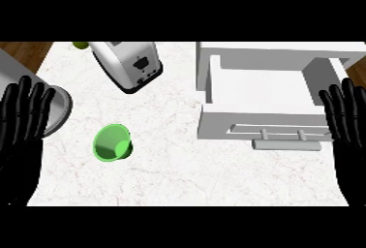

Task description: Pick up the cup, place it into the drawer and close the drawer

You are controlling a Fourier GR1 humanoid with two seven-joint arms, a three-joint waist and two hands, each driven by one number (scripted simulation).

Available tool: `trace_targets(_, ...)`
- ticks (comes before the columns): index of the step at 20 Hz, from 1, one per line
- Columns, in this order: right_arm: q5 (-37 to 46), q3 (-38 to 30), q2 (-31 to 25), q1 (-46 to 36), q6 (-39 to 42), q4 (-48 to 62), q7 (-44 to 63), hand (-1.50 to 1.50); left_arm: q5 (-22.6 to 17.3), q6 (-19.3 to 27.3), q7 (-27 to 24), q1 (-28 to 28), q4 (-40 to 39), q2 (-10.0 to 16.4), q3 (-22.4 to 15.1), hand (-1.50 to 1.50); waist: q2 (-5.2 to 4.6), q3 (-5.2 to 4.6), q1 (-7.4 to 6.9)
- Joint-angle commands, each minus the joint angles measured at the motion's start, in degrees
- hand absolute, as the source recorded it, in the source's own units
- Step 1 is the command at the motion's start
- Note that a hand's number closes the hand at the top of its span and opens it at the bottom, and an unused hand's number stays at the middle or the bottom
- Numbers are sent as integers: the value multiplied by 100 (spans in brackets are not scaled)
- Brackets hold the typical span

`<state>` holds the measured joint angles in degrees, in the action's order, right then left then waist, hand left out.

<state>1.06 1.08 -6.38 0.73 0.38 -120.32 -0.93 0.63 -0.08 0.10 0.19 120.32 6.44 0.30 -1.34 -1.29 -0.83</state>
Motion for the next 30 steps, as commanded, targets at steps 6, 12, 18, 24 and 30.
trace_targets(6, -87, 134, 181, -198, 62, 109, 202, -150, -135, -162, -25, -464, -246, -117, -127, -150, 135, 129, 92)
trace_targets(12, -479, 344, 350, -104, 154, -43, 685, -150, -710, 288, 293, -349, -549, -635, -497, -150, 138, 129, 93)
trace_targets(18, -546, 46, 258, -919, 114, 323, 1046, -150, -689, 182, -393, -7, -999, -641, -641, -150, 133, 127, 69)
trace_targets(24, -752, -142, 162, -540, 388, 131, 893, -150, -565, 428, -111, -490, -1119, -643, -579, -150, 136, 129, 87)
trace_targets(30, -823, -244, 238, -772, 439, 634, 591, -150, -701, 410, 4, -571, -1304, -534, -334, -150, 133, 129, 79)
